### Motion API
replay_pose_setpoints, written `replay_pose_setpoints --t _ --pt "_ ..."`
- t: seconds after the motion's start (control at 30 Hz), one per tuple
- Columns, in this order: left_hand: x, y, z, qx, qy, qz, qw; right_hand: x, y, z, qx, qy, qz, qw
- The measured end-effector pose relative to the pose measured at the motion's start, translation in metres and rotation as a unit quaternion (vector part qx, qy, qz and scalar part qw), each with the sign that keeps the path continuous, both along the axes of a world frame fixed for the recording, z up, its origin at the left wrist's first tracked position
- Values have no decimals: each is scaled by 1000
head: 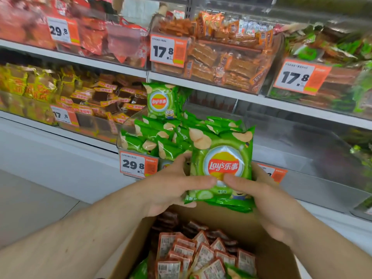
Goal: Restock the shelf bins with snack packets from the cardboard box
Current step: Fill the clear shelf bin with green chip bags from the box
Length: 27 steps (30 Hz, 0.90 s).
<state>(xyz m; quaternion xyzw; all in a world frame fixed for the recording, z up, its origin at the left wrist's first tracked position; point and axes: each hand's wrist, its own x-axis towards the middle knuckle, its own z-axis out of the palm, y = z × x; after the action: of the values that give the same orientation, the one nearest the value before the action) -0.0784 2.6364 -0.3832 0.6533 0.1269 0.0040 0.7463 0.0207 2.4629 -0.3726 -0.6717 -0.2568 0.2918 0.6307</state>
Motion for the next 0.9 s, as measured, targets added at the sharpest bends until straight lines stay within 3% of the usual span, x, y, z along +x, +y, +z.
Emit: replay_pose_setpoints --t 0.13,0.3,0.4,0.53,0.6,0.7,0.8,0.9 --pt "6 5 14 -21 -14 30 999 17 12 21 -12 0 -17 1000" --pt "18 10 24 -35 -20 74 996 23 42 51 -28 3 85 996" --pt "17 14 26 -26 -11 76 997 37 62 64 -53 27 44 997" --pt "28 20 40 -29 -5 53 998 37 71 79 -91 -22 82 992" --pt "30 23 45 -32 -63 71 995 45 67 85 -117 46 81 989" --pt "34 30 56 -72 -24 138 988 57 77 94 -169 118 22 978" --pt "23 39 48 -106 -42 159 981 79 82 93 -175 127 43 975" --pt "29 49 39 -76 -61 176 980 84 97 95 -227 108 5 968"
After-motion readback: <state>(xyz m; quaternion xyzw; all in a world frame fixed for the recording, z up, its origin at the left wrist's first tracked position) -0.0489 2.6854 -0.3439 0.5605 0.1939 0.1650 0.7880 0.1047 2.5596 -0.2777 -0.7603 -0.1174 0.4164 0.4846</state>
